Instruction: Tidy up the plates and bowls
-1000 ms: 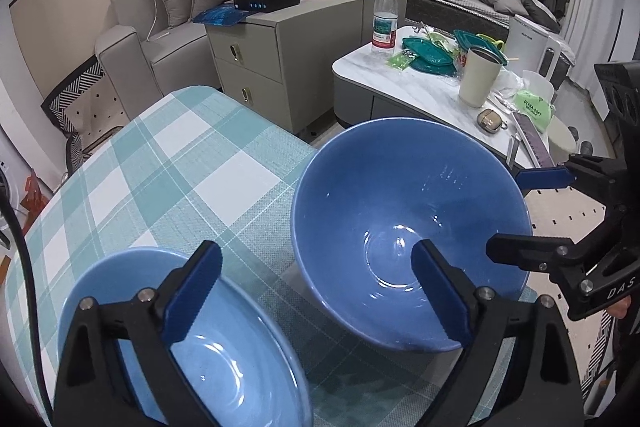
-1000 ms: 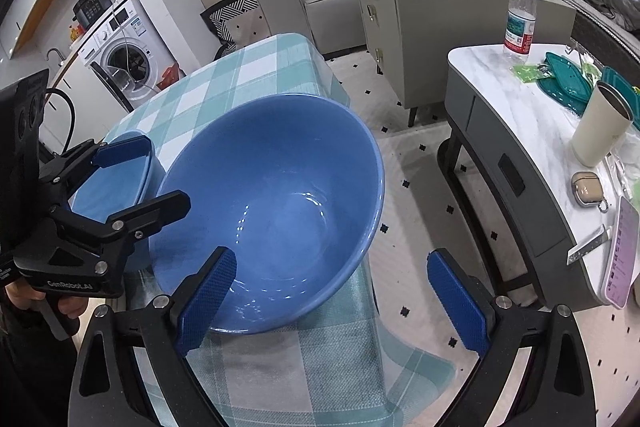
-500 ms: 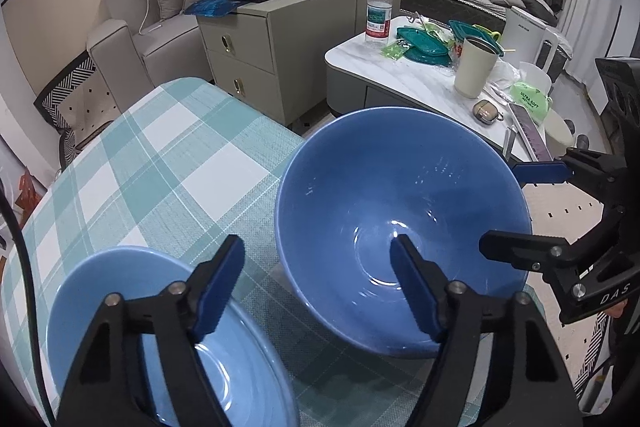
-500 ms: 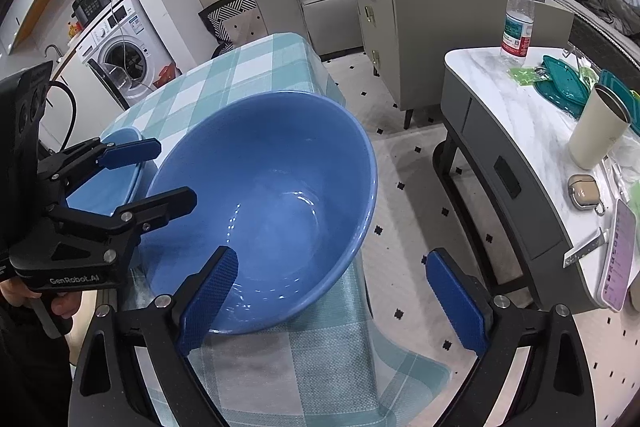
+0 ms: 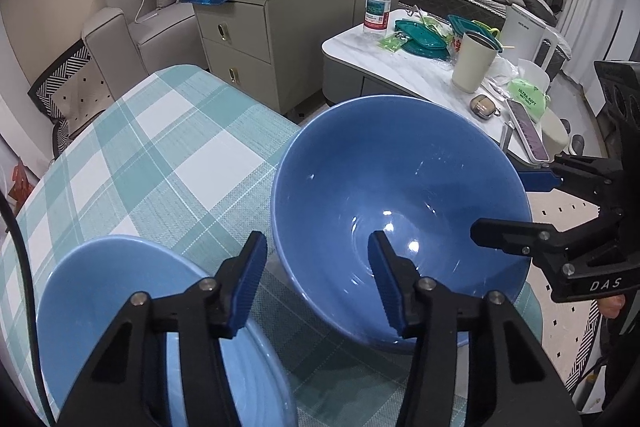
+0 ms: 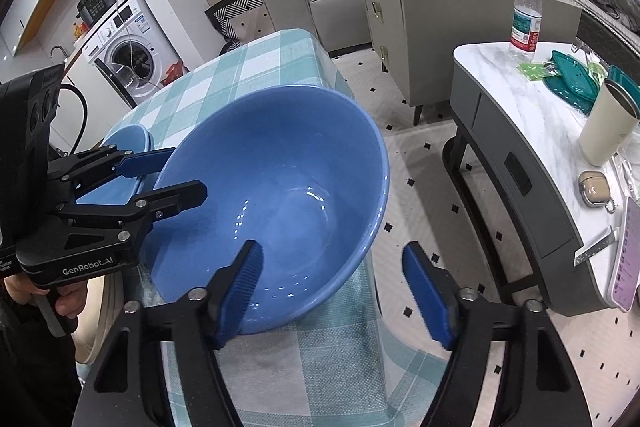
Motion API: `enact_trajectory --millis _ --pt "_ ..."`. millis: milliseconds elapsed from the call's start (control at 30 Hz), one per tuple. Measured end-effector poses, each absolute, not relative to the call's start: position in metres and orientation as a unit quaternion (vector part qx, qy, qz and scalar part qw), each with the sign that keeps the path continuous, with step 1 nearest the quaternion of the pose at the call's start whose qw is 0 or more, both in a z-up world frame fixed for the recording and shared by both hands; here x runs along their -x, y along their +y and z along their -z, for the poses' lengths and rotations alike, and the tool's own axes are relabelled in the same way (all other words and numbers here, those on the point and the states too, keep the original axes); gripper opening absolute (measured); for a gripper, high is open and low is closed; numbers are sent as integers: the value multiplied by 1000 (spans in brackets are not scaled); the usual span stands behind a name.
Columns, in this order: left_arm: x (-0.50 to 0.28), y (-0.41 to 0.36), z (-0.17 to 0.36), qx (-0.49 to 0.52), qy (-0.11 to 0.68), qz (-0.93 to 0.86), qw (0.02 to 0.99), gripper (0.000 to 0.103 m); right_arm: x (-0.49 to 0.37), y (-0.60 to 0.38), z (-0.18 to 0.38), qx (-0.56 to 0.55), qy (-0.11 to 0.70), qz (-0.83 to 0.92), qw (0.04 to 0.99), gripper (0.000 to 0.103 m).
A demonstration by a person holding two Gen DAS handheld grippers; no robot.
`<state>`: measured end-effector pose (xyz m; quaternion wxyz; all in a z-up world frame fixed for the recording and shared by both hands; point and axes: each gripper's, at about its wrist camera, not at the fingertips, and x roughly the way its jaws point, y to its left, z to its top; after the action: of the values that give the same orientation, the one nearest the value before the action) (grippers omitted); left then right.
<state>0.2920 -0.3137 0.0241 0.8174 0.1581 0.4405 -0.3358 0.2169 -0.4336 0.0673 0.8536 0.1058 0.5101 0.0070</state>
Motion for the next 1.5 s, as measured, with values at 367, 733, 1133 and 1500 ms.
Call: enact_trajectory --millis 367,733,1133,1500 --pt "-294 -311 -24 -148 447 333 817 38 -219 -426 -62 -97 520 -13 848 42" --pt "-296 -308 -25 -138 457 331 814 27 -218 -429 -62 -101 526 1 844 31" --pt "-294 -307 -28 -137 459 332 813 26 -218 -433 -62 -109 529 11 842 23" --pt "-294 -312 -32 -136 456 334 814 26 -219 -437 -67 -112 528 18 842 20"
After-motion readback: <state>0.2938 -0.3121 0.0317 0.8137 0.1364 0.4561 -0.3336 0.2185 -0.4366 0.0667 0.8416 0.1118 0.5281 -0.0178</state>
